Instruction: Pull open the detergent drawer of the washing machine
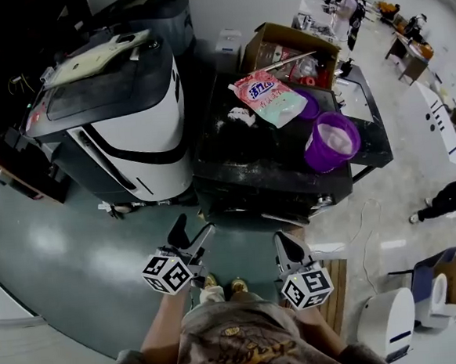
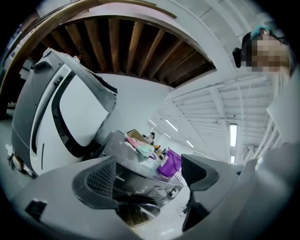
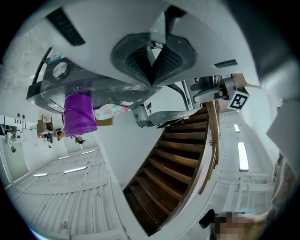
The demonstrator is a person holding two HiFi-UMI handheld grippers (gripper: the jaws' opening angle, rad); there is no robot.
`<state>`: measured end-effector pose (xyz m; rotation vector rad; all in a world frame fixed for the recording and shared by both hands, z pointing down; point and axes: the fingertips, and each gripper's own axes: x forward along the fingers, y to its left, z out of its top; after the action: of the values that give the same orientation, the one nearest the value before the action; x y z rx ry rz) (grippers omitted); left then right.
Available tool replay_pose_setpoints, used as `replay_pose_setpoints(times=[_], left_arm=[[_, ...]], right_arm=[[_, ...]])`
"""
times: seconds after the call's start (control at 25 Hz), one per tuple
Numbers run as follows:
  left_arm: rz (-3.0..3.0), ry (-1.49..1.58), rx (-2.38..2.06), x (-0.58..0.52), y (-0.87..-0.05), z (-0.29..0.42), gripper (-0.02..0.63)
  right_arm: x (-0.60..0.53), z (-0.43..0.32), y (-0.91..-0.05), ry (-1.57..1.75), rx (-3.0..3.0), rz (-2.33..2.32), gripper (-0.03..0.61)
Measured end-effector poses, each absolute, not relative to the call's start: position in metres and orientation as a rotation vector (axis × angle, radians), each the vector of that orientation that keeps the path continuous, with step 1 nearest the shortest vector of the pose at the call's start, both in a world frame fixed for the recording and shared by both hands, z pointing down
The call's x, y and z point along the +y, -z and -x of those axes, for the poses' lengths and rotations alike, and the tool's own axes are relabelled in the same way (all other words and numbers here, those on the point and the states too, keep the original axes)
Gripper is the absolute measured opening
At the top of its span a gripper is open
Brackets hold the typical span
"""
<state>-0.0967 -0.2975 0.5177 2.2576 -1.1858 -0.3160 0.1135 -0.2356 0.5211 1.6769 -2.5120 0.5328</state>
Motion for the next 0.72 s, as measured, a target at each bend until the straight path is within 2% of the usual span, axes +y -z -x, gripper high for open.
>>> replay_pose_setpoints(times=[0.36, 0.72], left_arm=[[-2.062, 0.546, -0.937, -0.335, -0.565, 0.079, 0.420], [-1.914, 0.574, -0.880, -0.367, -0.639, 0.069, 0.419]], right_arm=[[-0.237, -0.121, -0.527, -0.539, -2.446, -1.707, 0.003], [-0.239, -0.128, -0.536, -0.552, -2.386, -1.722, 0.003]])
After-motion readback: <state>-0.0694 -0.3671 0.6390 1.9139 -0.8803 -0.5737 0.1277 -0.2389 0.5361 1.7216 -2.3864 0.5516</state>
